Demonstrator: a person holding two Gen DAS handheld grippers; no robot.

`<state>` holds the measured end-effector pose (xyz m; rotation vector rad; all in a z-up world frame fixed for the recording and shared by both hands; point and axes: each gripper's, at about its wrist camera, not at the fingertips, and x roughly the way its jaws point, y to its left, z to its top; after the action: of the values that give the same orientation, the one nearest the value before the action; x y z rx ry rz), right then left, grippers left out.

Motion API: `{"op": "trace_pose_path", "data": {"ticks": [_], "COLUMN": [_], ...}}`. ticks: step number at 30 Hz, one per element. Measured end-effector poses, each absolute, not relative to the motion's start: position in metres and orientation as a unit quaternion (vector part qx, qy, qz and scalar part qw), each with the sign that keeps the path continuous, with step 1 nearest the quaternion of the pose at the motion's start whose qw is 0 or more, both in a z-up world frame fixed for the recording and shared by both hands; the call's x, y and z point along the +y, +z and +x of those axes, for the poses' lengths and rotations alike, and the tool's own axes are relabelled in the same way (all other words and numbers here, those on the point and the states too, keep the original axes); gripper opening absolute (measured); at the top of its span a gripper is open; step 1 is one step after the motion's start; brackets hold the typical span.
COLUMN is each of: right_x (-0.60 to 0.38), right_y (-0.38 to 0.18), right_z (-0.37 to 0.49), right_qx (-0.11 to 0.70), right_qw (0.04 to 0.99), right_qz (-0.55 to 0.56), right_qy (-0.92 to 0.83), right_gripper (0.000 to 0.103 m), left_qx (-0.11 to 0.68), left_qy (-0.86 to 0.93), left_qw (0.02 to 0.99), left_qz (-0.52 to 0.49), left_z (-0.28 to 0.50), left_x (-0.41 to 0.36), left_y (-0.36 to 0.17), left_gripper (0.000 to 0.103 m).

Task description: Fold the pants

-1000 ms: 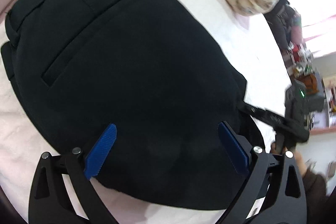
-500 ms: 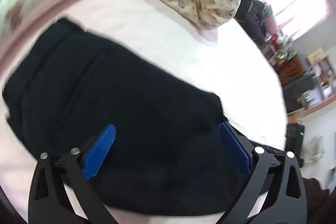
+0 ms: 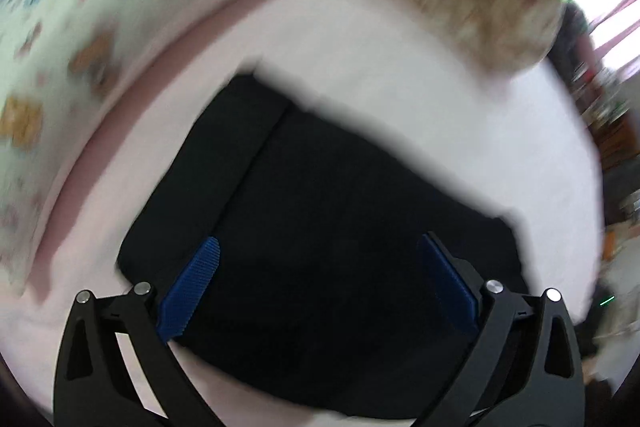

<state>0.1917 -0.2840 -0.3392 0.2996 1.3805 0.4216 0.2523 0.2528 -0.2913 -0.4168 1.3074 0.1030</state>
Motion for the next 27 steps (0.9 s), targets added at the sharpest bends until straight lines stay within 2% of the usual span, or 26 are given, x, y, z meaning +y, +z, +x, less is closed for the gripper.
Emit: {"op": "trace_pose_path", "data": {"ticks": [1,4,7,10,13,15,17,18,21,25,27], "right_x": [-0.285,-0.286,-0.287,-0.293,-0.299,-0.3,-0.305,-0.31,-0.344,-0.412,-0.433], "right_y": [-0.339,-0.338,-0.327,-0.314,-0.319,-0.334,-0.346,-0.34,-0.308,-0.292,-0.289], "right_z": [0.192,0.19,0.186,0.174,0.162,0.157,0.151,0.148,0.125,0.08,0.065], "right_qx": [0.628,0.626,0.612,0.588,0.59,0.615,0.629,0.619,0.559,0.53,0.531], "right_qw": [0.741,0.744,0.753,0.766,0.763,0.751,0.737,0.742,0.772,0.787,0.793], "right_qz": [0.142,0.148,0.161,0.181,0.194,0.18,0.196,0.211,0.271,0.311,0.295], "right_qy": [0.19,0.181,0.182,0.186,0.179,0.159,0.149,0.146,0.134,0.063,0.051], "right_gripper": [0.053,0.053,0.055,0.064,0.069,0.069,0.068,0.068,0.068,0.069,0.069], "left_qx": [0.615,0.598,0.603,0.568,0.556,0.602,0.612,0.614,0.592,0.594,0.6], "left_qy": [0.055,0.065,0.057,0.011,-0.001,0.024,0.031,0.036,0.013,-0.019,-0.044], "left_qw": [0.765,0.785,0.786,0.807,0.815,0.786,0.782,0.783,0.793,0.789,0.784], "left_qz": [-0.184,-0.148,-0.129,-0.163,-0.165,-0.137,-0.109,-0.096,-0.142,-0.156,-0.154], "left_z": [0.245,0.222,0.219,0.212,0.205,0.211,0.212,0.213,0.204,0.18,0.171], "left_x": [0.253,0.244,0.229,0.22,0.209,0.204,0.198,0.191,0.18,0.147,0.12], "left_y": [-0.302,-0.312,-0.31,-0.292,-0.29,-0.315,-0.324,-0.319,-0.295,-0.281,-0.284], "left_gripper": [0.087,0.087,0.096,0.101,0.101,0.101,0.101,0.101,0.101,0.101,0.101]}}
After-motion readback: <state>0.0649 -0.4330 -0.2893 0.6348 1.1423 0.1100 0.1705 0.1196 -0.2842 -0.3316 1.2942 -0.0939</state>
